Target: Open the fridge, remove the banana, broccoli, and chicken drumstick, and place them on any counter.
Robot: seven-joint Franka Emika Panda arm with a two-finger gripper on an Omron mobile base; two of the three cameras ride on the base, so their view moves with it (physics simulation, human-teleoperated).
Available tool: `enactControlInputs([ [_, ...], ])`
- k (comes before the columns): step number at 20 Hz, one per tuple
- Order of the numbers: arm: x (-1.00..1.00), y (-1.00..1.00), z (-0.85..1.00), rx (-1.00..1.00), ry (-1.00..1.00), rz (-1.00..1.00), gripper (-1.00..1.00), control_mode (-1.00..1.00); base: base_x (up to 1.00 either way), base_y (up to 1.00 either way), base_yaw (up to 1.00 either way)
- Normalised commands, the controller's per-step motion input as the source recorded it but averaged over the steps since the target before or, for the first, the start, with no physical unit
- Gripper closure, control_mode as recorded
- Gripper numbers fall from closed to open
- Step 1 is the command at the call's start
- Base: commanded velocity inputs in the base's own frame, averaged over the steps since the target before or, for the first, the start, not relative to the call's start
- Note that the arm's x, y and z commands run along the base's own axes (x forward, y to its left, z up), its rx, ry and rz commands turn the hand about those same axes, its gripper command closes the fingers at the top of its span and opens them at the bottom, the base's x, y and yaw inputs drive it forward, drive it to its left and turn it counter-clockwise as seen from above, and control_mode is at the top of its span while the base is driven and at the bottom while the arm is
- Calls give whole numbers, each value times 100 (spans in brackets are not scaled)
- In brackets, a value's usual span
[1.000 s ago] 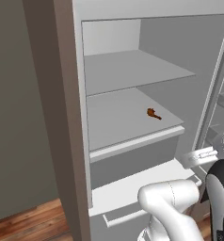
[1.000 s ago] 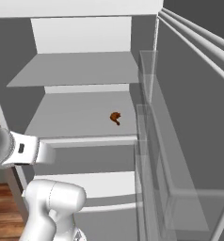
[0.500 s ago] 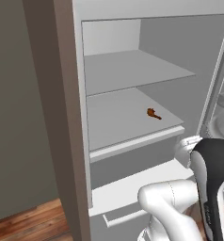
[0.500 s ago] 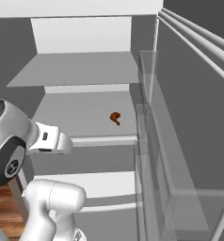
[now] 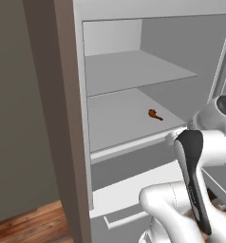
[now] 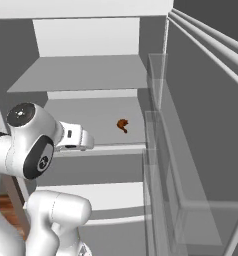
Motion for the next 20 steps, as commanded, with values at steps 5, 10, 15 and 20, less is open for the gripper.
enactControlInputs([
  [5,47,0,-10,-2,-5,0,-100,-100,0,0,0],
  [10,39,-12,-12,0,-2,0,-100,-100,0,0,0],
  [15,38,-26,-12,0,-5,0,-100,-100,0,0,0],
  [20,57,-29,-8,1,-1,0,-100,-100,0,0,0],
])
